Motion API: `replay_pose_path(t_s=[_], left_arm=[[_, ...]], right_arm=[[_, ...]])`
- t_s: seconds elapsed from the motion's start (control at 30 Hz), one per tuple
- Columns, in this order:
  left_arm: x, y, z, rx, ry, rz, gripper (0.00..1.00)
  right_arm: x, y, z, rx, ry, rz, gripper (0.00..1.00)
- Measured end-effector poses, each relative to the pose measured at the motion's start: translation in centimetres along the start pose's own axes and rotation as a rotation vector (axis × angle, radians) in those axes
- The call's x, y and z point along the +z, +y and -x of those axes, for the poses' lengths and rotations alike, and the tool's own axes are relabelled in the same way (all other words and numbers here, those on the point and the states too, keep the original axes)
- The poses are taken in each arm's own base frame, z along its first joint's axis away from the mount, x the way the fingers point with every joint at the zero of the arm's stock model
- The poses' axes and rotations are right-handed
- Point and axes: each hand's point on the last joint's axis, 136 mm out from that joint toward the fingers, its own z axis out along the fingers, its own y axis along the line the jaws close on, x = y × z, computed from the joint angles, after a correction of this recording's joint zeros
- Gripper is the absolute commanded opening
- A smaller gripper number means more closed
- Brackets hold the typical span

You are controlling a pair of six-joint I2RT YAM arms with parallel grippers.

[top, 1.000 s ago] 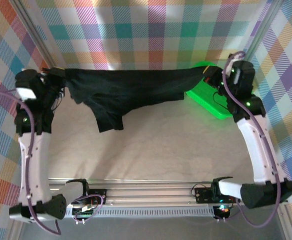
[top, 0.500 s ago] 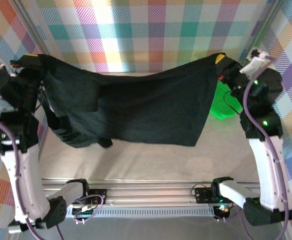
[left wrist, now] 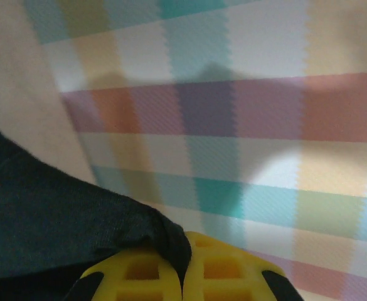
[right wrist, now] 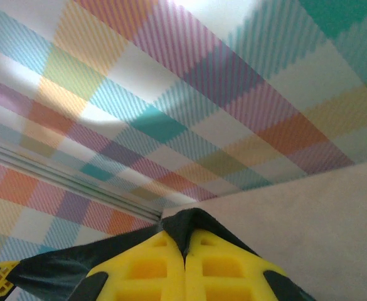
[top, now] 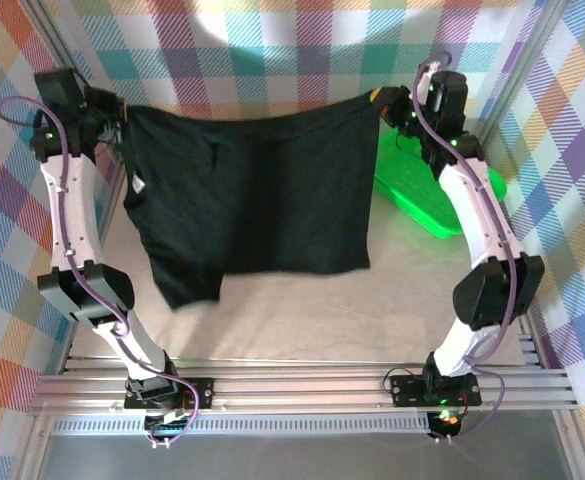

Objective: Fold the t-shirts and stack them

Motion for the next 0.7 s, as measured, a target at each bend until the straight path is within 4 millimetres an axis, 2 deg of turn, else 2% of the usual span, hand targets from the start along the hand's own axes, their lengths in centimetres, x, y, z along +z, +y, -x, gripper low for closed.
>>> replay_pose_path(t_s=[0.07, 0.13, 0.2, 0.27, 0.33, 0.4, 0.47, 0.5, 0.53, 0.6, 0.63, 0.67, 0.7], left_arm=[[-2.0, -3.5, 0.8, 0.001, -0.014, -0.093, 0.00], [-5.2, -7.0, 1.4, 0.010, -0.039, -0.195, 0.00], [-8.5, -9.4, 1.4, 0.025, -0.065, -0.267, 0.00], [-11.8, -10.3, 0.6, 0.034, -0.076, -0.294, 0.00], [-14.9, -9.6, -0.6, 0.031, -0.082, -0.286, 0.00], [-17.2, -6.6, -2.1, 0.005, -0.086, -0.242, 0.05], [-18.6, -0.8, -4.0, -0.050, -0.079, -0.134, 0.13], [-19.0, 2.2, -5.1, -0.070, -0.069, -0.092, 0.23], [-19.1, 3.8, -5.6, -0.088, -0.063, -0.078, 0.29], [-17.7, 12.1, -7.9, -0.149, -0.012, 0.079, 0.46], [-16.4, 15.4, -8.6, -0.170, 0.013, 0.150, 0.55], [-15.2, 18.7, -9.2, -0.184, 0.034, 0.226, 0.59], [-14.1, 22.8, -10.0, -0.198, 0.056, 0.324, 0.61]], right_arm=[[-0.2, 1.5, 1.7, -0.009, -0.031, 0.034, 0.00], [-1.5, 3.3, 4.1, -0.022, -0.087, 0.070, 0.00], [-3.1, 4.4, 6.0, -0.032, -0.134, 0.089, 0.00], [-4.9, 4.8, 6.9, -0.034, -0.163, 0.086, 0.00], [-6.7, 4.8, 6.7, -0.028, -0.173, 0.073, 0.00], [-8.5, 3.9, 5.5, -0.011, -0.168, 0.036, 0.00], [-10.2, 2.1, 2.7, 0.021, -0.132, -0.022, 0.00], [-11.0, 1.0, 1.2, 0.032, -0.121, -0.047, 0.00], [-11.5, 0.0, 0.0, 0.043, -0.108, -0.071, 0.00], [-12.5, -3.9, -4.5, 0.085, -0.034, -0.160, 0.00], [-12.5, -6.1, -6.7, 0.110, 0.008, -0.204, 0.05], [-12.4, -8.3, -8.9, 0.136, 0.053, -0.247, 0.15], [-12.1, -11.1, -11.4, 0.170, 0.111, -0.307, 0.27]])
